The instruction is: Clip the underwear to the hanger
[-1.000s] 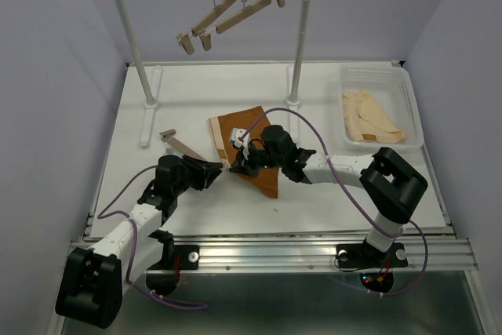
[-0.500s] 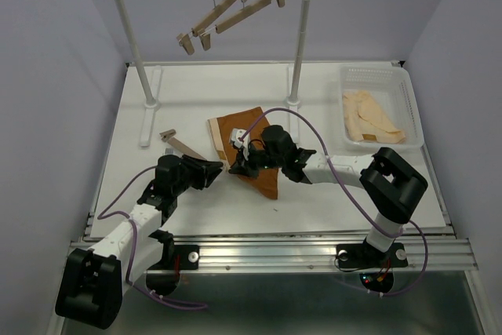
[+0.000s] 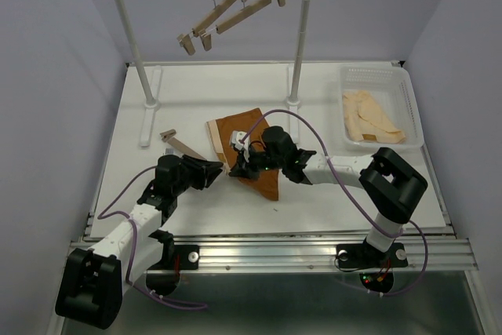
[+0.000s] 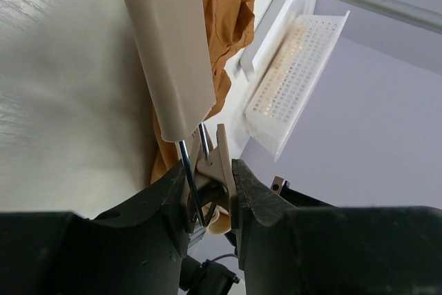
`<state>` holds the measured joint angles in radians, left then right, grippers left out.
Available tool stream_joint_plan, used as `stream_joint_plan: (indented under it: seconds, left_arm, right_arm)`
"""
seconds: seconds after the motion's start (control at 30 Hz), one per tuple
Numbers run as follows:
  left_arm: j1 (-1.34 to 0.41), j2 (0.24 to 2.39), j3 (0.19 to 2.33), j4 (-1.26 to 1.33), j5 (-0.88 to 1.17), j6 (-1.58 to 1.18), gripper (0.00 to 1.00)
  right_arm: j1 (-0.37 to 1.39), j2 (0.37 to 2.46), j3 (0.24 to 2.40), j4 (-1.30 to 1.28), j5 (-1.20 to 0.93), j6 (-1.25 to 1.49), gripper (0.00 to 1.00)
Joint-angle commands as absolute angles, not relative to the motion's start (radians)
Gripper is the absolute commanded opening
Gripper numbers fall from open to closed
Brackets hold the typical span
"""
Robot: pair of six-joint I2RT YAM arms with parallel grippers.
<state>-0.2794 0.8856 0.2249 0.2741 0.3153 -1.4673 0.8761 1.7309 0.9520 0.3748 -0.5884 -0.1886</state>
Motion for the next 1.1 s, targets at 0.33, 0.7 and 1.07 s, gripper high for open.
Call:
stream_joint_plan:
  seconds: [0.33, 0.7, 1.07]
  left_arm:
    - [-0.278, 0.945, 0.282, 0.233, 0.376, -1.382, 0.0]
    - [-0.279, 0.963, 0.336, 0.17, 0.376, -1.347, 0.0]
    - [-0.279, 0.976, 0.362, 0.127, 0.373, -1.322, 0.0]
  right_arm:
    - [0.871, 1.756, 0.965, 0.459, -0.463, -0.229, 0.01]
    - [0.871, 1.761, 0.974, 0.423, -0.449, -0.271, 0.01]
    - [0.871, 1.744, 0.966, 0.448, -0.43, -0.261, 0.01]
